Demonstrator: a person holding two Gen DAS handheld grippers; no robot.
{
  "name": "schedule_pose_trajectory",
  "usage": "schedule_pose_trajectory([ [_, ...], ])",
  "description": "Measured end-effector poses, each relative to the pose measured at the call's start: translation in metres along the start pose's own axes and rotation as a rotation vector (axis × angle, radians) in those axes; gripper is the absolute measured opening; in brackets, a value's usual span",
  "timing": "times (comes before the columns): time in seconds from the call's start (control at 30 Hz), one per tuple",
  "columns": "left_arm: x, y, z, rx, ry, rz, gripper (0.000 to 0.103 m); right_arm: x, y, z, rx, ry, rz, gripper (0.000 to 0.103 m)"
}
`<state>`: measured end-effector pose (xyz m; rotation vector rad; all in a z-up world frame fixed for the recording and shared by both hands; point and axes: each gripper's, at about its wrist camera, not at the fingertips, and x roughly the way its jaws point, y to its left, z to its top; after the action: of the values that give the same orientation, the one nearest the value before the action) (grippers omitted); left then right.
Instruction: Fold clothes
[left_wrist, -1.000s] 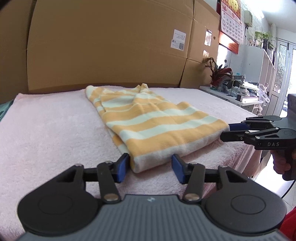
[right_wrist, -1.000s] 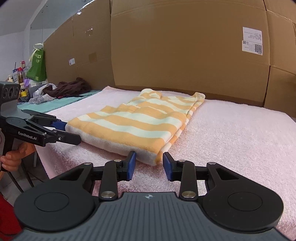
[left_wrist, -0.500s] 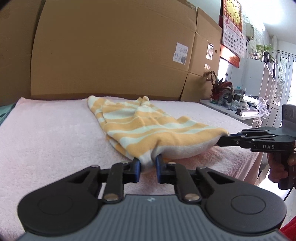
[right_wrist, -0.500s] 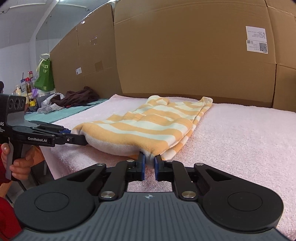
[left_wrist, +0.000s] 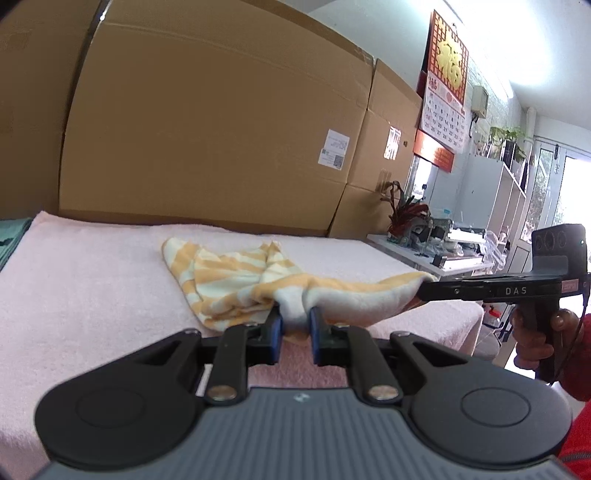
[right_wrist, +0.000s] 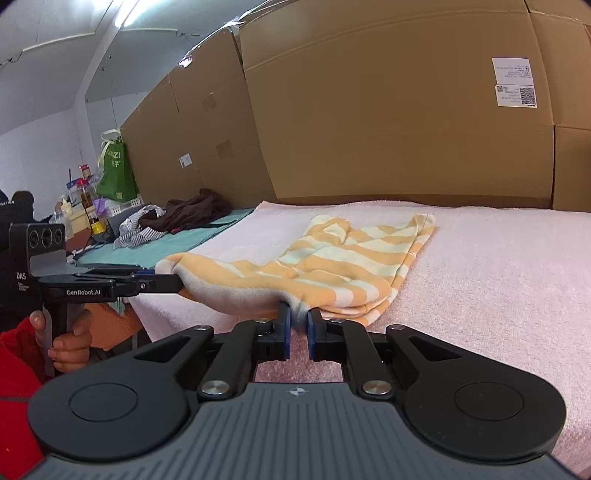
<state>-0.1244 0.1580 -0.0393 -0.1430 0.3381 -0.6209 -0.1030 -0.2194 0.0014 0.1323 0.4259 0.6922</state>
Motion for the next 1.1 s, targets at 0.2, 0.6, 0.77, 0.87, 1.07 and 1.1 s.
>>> schedule_pose_trajectory([
  [0.2, 0.028, 0.018, 0.029, -0.027, -0.053, 0.019, 0.010, 0.021, -0.023, 0.031, 0.096, -0.093, -0.016, 0.009],
  [0.6, 0.124, 0.078, 0.050, -0.113, 0.092, 0.154, 0.013, 0.106, -0.077, 0.050, 0.187, -0.056, -0.106, 0.009],
  [0.77, 0.160, 0.093, 0.042, -0.135, 0.190, 0.217, 0.014, 0.142, -0.097, 0.043, 0.242, 0.036, -0.153, 0.009],
  [0.87, 0.166, 0.092, 0.044, -0.115, 0.202, 0.248, 0.025, 0.154, -0.101, 0.039, 0.259, 0.094, -0.195, 0.007],
  [1.07, 0.146, 0.078, 0.050, 0.014, 0.135, 0.357, 0.043, 0.127, -0.092, 0.048, 0.216, 0.039, -0.278, 0.028],
  [1.1, 0.141, 0.073, 0.052, 0.019, 0.120, 0.346, 0.042, 0.117, -0.090, 0.051, 0.208, 0.007, -0.285, 0.029],
])
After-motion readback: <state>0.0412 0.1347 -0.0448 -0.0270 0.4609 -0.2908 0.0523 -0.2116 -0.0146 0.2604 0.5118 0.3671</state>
